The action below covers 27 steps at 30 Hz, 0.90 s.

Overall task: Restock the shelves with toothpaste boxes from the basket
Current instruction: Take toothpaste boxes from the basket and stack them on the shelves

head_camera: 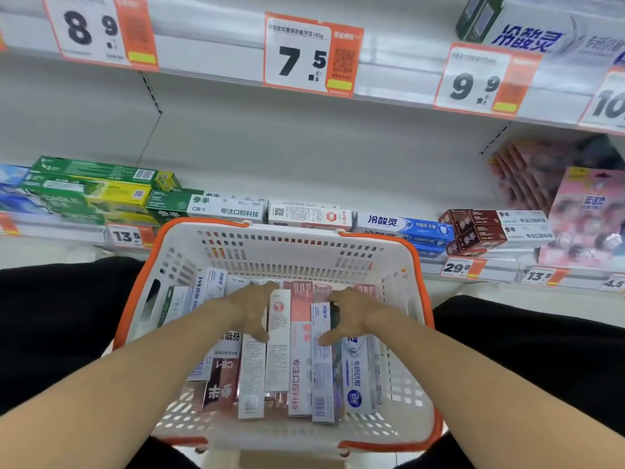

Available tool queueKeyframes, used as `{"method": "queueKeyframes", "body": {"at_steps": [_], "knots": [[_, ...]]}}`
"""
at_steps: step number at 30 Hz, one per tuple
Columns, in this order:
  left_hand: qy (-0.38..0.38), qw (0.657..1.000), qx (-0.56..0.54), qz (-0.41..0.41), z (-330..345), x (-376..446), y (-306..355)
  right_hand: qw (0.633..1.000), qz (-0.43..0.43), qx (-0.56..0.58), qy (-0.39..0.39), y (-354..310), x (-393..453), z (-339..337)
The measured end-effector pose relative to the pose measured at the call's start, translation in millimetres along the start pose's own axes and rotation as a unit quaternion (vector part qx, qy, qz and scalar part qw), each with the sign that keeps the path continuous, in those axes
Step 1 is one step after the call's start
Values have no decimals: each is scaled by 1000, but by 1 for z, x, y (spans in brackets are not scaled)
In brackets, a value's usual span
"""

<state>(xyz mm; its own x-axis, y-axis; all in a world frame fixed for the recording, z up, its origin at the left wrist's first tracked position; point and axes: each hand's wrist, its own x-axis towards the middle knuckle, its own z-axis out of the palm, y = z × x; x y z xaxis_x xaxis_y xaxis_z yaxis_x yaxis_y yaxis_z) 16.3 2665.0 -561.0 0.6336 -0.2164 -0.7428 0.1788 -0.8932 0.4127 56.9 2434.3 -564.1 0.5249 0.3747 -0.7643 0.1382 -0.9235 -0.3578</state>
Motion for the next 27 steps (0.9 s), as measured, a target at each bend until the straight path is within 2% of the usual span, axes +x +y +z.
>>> {"method": "queueKeyframes", "body": {"at_steps": [4,10,14,21,24,27], "knots": [[14,998,-57,11,-8,-4,0,999,-7,44,-4,2,-6,-8],[-41,997,-67,-17,-23,-7,-3,972,-7,236,16,-11,-13,-16],[-9,998,-52,-46,-26,-8,-5,972,-8,233,-13,-20,-19,-20],[-60,995,49,-56,-32,-15,-4,975,-34,193,-106,-22,-22,-25],[-55,996,54,-52,-38,-18,3,980,-28,170,-96,-24,-22,-22],[-53,998,10,-33,-46,-21,8,969,-32,226,-94,-23,-23,-24]]}}
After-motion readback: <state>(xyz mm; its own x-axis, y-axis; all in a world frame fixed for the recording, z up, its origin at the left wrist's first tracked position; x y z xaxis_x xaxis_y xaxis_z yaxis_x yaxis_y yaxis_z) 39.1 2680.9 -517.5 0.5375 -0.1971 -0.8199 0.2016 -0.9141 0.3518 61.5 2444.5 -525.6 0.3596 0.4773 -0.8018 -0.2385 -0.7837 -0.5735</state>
